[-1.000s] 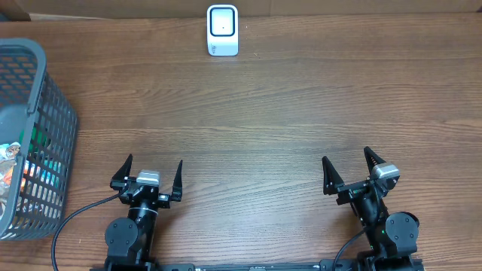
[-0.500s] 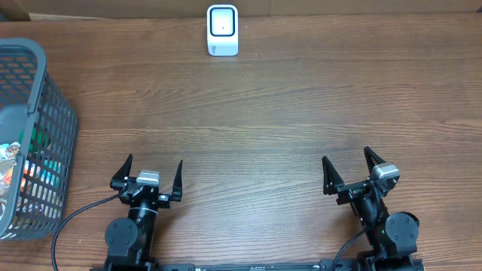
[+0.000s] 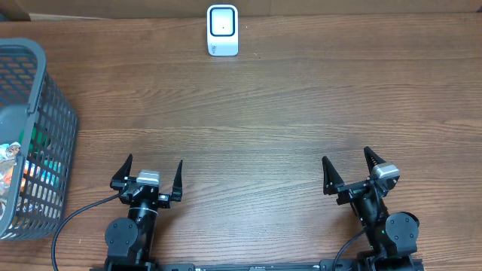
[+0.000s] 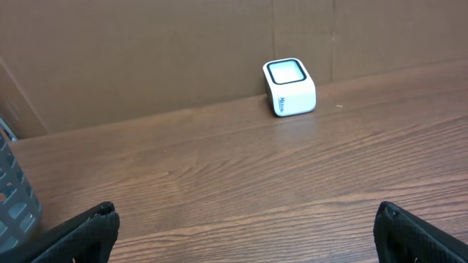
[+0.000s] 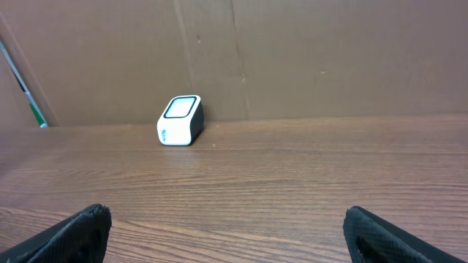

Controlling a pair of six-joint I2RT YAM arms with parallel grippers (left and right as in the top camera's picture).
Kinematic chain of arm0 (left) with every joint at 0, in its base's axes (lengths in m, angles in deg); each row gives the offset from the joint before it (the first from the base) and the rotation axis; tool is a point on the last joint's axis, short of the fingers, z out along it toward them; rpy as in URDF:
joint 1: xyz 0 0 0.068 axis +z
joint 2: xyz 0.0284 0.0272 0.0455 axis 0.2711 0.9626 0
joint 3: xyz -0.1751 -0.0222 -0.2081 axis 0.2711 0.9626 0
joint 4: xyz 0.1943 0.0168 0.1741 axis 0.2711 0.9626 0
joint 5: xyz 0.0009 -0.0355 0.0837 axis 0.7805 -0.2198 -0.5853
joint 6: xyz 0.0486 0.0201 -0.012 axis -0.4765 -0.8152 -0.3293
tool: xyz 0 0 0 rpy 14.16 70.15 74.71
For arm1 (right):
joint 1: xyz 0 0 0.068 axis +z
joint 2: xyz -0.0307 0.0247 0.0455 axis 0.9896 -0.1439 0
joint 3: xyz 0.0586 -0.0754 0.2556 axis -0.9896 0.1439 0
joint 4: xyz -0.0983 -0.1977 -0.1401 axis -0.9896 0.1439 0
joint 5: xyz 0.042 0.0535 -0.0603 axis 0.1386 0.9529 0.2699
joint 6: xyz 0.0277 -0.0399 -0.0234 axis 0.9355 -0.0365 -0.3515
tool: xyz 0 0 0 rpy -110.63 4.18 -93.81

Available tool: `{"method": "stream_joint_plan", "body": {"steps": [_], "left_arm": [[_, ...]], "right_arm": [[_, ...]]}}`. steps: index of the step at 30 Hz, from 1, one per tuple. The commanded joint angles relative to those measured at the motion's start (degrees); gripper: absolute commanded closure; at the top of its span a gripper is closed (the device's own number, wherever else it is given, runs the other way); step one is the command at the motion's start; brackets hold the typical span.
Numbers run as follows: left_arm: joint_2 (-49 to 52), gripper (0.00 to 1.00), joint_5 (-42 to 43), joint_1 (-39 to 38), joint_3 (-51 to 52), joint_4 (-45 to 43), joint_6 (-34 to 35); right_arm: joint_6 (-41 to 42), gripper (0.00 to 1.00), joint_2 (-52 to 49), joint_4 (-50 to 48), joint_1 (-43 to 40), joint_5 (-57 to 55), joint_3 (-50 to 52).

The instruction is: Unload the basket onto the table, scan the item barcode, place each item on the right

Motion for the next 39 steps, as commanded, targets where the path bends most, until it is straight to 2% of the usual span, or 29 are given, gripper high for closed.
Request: {"method": "stream_joint_plan", "body": {"steps": [1,17,22,23,30,39], "left_arm": [[-0.66,0.00,0.63,-0.26,0.35,-0.13,-0.87],[-0.66,0.00,0.44,-0.26,0.35,-0.11,-1.16],[-0.66,0.00,-3.43,-0.26,0.35,-0.39,-13.79],[-0.66,0.00,-3.34,-0.26,0.35,-0.39,-14.64],[-0.66,0.00,-4.83,-0.26,0.35,-0.55,-14.62],[-0.66,0.00,-1.42,-0.26,0.33,-0.22,-13.25]], "right_arm": [[0.13,0.00,0.68,-0.22,0.02,0.13,0.59],[0.13,0.00,0.68,-0.22,0.02,0.13,0.59],[0.13,0.00,0.68,-0.22,0.02,0.13,0.59],[0.13,0.00,0.68,-0.22,0.02,0.13,0.59],[0.13,0.00,0.68,-0.22,0.02,0.13,0.59],[0.13,0.00,0.68,-0.22,0.02,0.13,0.59]]}}
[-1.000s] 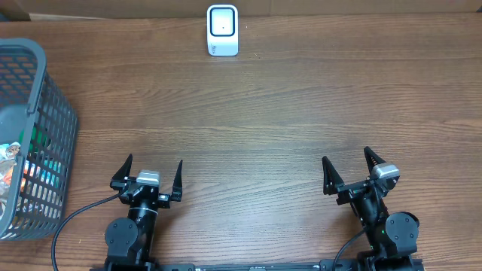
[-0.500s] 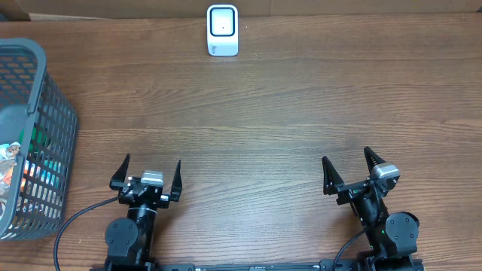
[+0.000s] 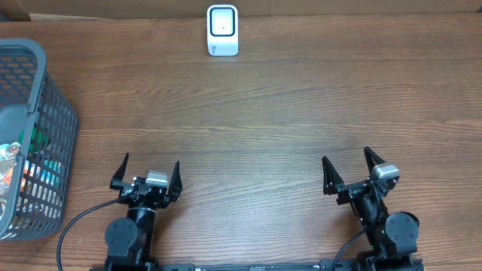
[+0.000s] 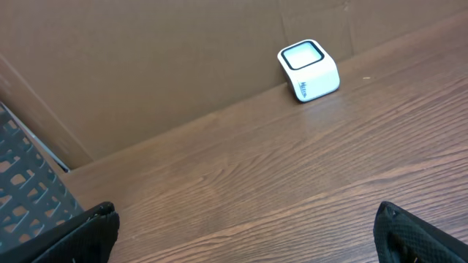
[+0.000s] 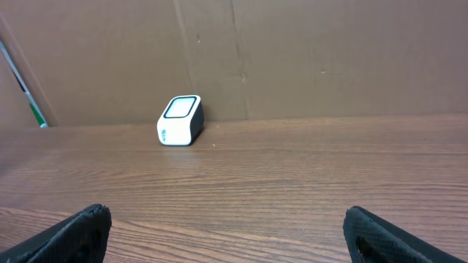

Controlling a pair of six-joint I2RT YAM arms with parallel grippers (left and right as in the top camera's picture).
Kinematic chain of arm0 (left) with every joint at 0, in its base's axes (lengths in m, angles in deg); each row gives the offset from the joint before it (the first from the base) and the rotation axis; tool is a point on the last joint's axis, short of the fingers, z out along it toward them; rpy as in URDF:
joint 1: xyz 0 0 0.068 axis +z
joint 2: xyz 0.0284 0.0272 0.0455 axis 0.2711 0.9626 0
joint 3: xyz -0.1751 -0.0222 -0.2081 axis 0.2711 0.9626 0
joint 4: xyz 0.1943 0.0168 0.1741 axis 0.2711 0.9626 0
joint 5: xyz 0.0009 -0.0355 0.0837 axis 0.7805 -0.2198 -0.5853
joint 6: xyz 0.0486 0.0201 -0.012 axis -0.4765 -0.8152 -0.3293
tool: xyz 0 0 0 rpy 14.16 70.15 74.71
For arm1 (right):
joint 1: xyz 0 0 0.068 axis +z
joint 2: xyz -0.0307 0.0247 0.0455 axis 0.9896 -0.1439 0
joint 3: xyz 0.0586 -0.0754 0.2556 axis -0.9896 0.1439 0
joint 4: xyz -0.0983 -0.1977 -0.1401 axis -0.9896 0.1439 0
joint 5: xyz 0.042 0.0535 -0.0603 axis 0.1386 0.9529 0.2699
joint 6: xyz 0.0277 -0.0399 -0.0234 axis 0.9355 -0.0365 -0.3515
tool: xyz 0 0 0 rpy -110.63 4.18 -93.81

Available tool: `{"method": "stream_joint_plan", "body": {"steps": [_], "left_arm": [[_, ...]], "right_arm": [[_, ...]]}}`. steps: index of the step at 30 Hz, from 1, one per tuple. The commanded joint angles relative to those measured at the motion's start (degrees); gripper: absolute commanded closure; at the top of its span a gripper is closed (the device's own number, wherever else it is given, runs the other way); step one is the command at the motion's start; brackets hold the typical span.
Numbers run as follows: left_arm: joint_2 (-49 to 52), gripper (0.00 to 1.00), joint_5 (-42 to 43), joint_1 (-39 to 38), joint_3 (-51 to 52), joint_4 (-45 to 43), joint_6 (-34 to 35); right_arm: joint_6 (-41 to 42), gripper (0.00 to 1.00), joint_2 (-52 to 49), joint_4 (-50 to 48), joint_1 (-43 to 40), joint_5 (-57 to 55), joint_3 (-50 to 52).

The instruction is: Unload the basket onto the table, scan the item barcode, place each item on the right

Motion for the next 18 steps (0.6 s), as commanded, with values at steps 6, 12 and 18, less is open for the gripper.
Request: {"method": "stream_joint_plan", "body": {"steps": [6,12,18], "left_arm": [[-0.66,0.01,1.92,-0.26,0.31,-0.09,0.70],[-0.66,0.00,1.38,-0.26,0.28,-0.28,10.12],[-0.35,0.00,1.38,-0.26,-3.65,0.46,15.74]], "right_arm": [[0.15,0.00,0.68,-0.20,0.04,0.13,0.59],[0.15,0.00,0.68,-0.20,0.04,0.13,0.59],[0.15,0.00,0.68,-0.20,0.04,0.13,0.59]]}}
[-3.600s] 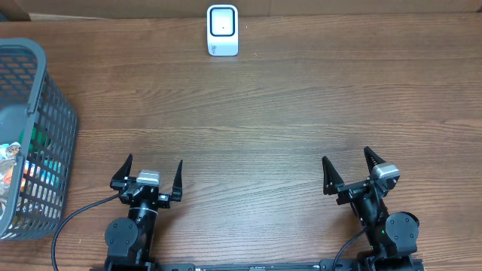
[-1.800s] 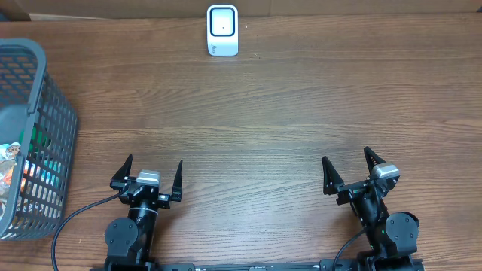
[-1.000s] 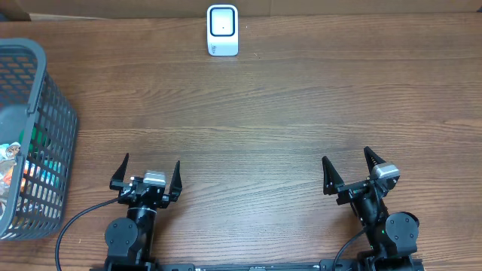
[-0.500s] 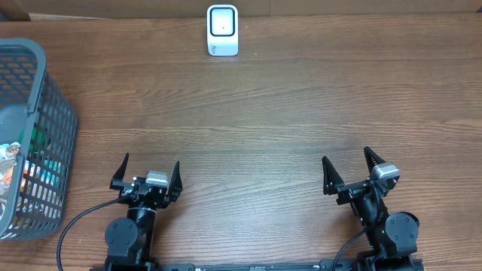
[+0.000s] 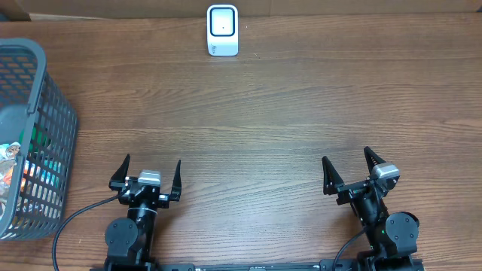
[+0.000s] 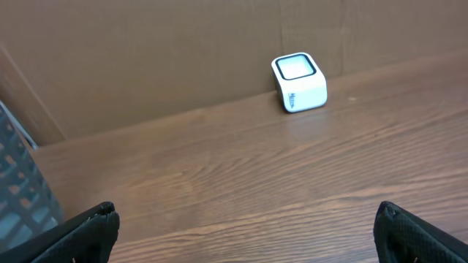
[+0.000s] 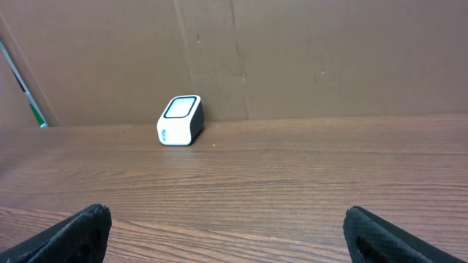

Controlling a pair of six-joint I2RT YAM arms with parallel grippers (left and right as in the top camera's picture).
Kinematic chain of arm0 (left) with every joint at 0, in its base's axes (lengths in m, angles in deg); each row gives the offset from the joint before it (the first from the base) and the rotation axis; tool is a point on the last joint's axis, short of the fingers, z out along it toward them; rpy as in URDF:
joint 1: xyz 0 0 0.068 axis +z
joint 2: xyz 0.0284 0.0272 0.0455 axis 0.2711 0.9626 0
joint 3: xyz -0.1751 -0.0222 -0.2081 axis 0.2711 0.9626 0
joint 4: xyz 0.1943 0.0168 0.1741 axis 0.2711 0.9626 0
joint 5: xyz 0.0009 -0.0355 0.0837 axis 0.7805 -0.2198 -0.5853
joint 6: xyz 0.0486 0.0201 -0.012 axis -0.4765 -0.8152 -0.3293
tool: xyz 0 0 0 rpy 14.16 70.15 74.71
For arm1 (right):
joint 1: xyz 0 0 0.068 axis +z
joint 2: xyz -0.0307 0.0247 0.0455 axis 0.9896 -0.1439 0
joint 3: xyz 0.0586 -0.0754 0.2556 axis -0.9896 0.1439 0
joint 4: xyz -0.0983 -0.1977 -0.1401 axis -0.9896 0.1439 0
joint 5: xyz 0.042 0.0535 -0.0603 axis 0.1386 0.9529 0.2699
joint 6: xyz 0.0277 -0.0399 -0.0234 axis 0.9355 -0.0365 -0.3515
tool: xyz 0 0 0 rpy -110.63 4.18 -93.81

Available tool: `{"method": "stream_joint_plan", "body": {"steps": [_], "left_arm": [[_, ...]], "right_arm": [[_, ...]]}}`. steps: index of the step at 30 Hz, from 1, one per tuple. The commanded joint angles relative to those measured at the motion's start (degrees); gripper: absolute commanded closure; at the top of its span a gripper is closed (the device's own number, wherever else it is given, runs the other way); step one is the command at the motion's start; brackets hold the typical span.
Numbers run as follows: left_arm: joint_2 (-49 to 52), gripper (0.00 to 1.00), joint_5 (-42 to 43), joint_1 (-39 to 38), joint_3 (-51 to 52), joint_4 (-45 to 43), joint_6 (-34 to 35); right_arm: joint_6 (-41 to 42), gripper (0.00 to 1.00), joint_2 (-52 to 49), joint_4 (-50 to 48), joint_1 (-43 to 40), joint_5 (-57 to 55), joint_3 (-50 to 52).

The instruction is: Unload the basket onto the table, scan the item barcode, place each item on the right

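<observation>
A white barcode scanner (image 5: pixel 223 30) with a dark window stands at the table's far edge, also visible in the left wrist view (image 6: pixel 299 82) and the right wrist view (image 7: pixel 180 120). Colourful packaged items (image 5: pixel 19 169) lie in a grey basket (image 5: pixel 45 98) at the left edge. My left gripper (image 5: pixel 147 172) rests near the front edge, open and holding nothing; in its own view the gripper (image 6: pixel 246 219) has bare wood between the fingers. My right gripper (image 5: pixel 351 169) is open at the front right, likewise empty (image 7: pixel 228 219).
A brown cardboard wall (image 7: pixel 292 51) backs the table behind the scanner. The basket's mesh side (image 6: pixel 18 186) shows at the left edge of the left wrist view. A white-and-green stick (image 7: pixel 22 80) leans against the wall at the far left.
My left gripper has turned slightly; the scanner now sits lower and more level in its view, and less of the basket shows. The right arm has not moved.
Both grippers were open and empty near the front edge. Then the left wrist had tilted and swung towards the basket, the scanner shifting up and right in its view. Now it has swung partly back. The right gripper, scanner and basket stayed put throughout.
</observation>
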Motion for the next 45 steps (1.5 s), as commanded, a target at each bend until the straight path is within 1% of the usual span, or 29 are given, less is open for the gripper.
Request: {"method": "stream_joint_plan", "body": {"steps": [1,5,9,12,17,22,23,24,26,28,30,32,35,38,41,45], "left_arm": [[0.07,0.00,0.52,-0.26,-4.68,0.50,4.87],[5.33,0.00,0.52,-0.26,-13.38,4.70,4.81],[15.17,0.00,0.55,-0.26,-24.35,9.14,4.81],[24.52,0.00,1.18,-0.26,-34.71,14.27,5.01],[42.29,0.00,1.33,-0.26,-57.20,30.38,6.84],[59.74,0.01,7.52,-0.26,-82.75,51.17,6.69],[61.92,0.00,7.26,-0.26,-85.70,53.70,6.56],[64.26,0.00,6.36,-0.26,-88.37,55.32,6.01],[68.15,0.00,7.61,-0.26,-91.14,55.71,6.05],[71.69,0.01,10.12,-0.26,-91.49,55.36,6.03],[73.68,0.00,9.88,-0.22,-92.19,55.28,6.38],[74.82,0.00,7.98,0.68,-94.01,55.28,10.45],[75.21,0.00,2.16,4.68,-98.40,56.00,20.68],[75.14,0.00,-0.17,12.35,-103.25,58.03,28.65],[75.14,0.01,-0.24,22.64,-106.03,59.43,33.46],[75.80,0.00,-0.17,38.45,-106.14,61.27,38.07]], "right_arm": [[0.13,0.00,0.68,-0.20,0.02,0.13,0.59],[0.13,0.00,0.68,-0.20,0.02,0.13,0.59],[0.13,0.00,0.68,-0.20,0.02,0.13,0.59],[0.13,0.00,0.68,-0.20,0.02,0.13,0.59],[0.13,0.00,0.68,-0.20,0.02,0.13,0.59],[0.13,0.00,0.68,-0.20,0.02,0.13,0.59],[0.13,0.00,0.68,-0.20,0.02,0.13,0.59],[0.13,0.00,0.68,-0.20,0.02,0.13,0.59],[0.13,0.00,0.68,-0.20,0.02,0.13,0.59],[0.13,0.00,0.68,-0.20,0.02,0.13,0.59],[0.13,0.00,0.68,-0.20,0.02,0.13,0.59],[0.13,0.00,0.68,-0.20,0.02,0.13,0.59],[0.15,0.00,0.68,-0.20,0.02,0.13,0.59],[0.13,0.00,0.68,-0.20,0.02,0.13,0.59],[0.13,0.00,0.68,-0.20,0.02,0.13,0.59],[0.13,0.00,0.68,-0.20,0.02,0.13,0.59]]}}
